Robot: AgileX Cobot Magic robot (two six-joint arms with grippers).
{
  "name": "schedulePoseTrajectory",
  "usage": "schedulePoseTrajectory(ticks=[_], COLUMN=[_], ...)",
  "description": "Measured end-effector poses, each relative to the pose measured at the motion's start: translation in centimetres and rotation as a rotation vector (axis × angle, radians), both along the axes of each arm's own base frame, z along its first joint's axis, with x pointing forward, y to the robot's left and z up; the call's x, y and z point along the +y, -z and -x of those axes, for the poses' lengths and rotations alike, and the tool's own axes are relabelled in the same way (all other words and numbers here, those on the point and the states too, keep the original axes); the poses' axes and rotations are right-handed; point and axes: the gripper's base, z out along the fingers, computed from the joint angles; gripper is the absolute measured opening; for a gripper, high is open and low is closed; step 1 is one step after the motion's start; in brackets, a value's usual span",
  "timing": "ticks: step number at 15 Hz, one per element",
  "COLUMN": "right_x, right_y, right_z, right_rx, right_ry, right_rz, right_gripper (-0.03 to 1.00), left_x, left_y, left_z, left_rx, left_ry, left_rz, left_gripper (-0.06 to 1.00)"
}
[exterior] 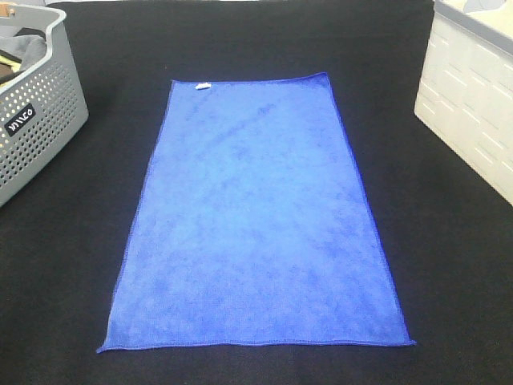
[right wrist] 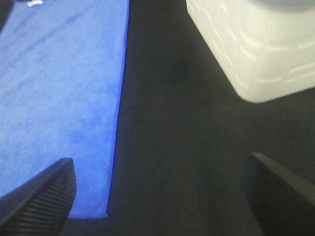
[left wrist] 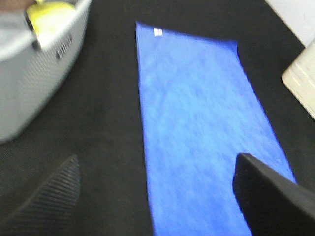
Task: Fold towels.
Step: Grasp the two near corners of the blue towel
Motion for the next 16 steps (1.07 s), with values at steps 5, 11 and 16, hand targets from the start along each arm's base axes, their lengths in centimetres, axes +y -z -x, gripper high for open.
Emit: schedulePoseTrajectory(ticks=[5, 11, 16], right_x=[0.6, 2.4, 3.6], right_y=[4.7, 11.3, 15.2], right_z=[-7.2, -12.2, -14.5], right_rx=[0.423, 0.717, 0.77], right_ry=[-0.006, -0.177, -0.184], right_rz=[-0.109, -0.239, -0.424], right_gripper=[0.87, 0.87, 0.87], left_x=[-1.5, -2.6, -3.0], left_y=[5.5, 12.7, 17.2], left_z=[-7.5, -12.2, -14.1], left_rx=[0.401, 0.648, 0.701], left_ry=[0.132, 0.253, 0.266], left_rz=[0.112, 0.204, 0.259], left_gripper=[0.8, 0.8, 0.8])
